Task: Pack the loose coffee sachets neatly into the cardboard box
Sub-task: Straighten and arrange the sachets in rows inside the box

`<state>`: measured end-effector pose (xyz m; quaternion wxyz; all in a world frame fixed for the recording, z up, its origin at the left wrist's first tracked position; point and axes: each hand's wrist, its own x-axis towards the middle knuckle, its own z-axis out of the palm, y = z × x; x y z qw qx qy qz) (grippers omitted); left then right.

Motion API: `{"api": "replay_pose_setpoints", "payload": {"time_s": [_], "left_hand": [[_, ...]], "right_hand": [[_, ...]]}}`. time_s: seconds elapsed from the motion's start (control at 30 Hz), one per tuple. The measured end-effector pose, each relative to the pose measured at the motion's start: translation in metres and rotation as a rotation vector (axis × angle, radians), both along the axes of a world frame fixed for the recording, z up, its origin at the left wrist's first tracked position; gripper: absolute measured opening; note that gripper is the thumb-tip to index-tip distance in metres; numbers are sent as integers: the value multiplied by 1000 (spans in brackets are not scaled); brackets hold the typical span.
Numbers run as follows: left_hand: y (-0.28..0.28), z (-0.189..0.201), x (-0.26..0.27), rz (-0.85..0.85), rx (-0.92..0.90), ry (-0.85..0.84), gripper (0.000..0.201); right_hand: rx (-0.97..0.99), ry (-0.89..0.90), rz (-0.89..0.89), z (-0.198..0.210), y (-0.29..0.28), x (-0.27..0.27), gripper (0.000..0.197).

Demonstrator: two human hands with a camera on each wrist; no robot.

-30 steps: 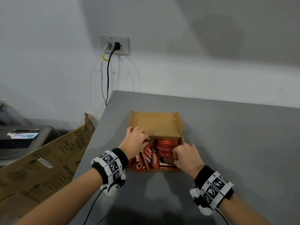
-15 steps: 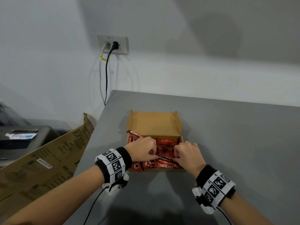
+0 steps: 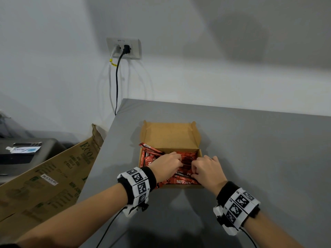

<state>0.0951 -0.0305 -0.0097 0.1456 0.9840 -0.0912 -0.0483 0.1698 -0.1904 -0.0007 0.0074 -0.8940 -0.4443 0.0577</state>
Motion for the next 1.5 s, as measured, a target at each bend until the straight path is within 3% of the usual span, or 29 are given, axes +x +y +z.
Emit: {"api": "replay_pose_setpoints", "payload": {"time_s": [0.33, 0.47, 0.6, 0.7, 0.87, 1.1, 1.23, 1.37, 1.5], "left_hand": [[-2, 3, 7, 52, 36, 28, 31], [-1, 2, 7, 57, -6, 28, 32], [1, -1, 5, 67, -27, 29, 32], [2, 0, 6, 76, -56, 32, 30], [4, 1, 7, 78, -74, 42, 26], [6, 2, 8, 80, -96, 54, 20], [8, 0, 8, 94, -109, 58, 23], [7, -2, 9, 109, -136, 49, 26], [8, -4, 8, 104, -129, 64, 27]], "right_hand": [[13, 0, 17, 0, -5, 4, 20], [222, -55, -39, 3, -9, 13, 17], [88, -46, -5, 2, -8, 12, 16], [194, -55, 3, 8, -8, 7, 6], [-27, 21, 168, 11, -4, -16, 25], [-132, 30, 137, 17, 15, -13, 25], [-54, 213, 127, 30, 7, -1, 16], [246, 463, -42, 36, -17, 23, 5], [369, 564, -124, 24, -23, 23, 12]]}}
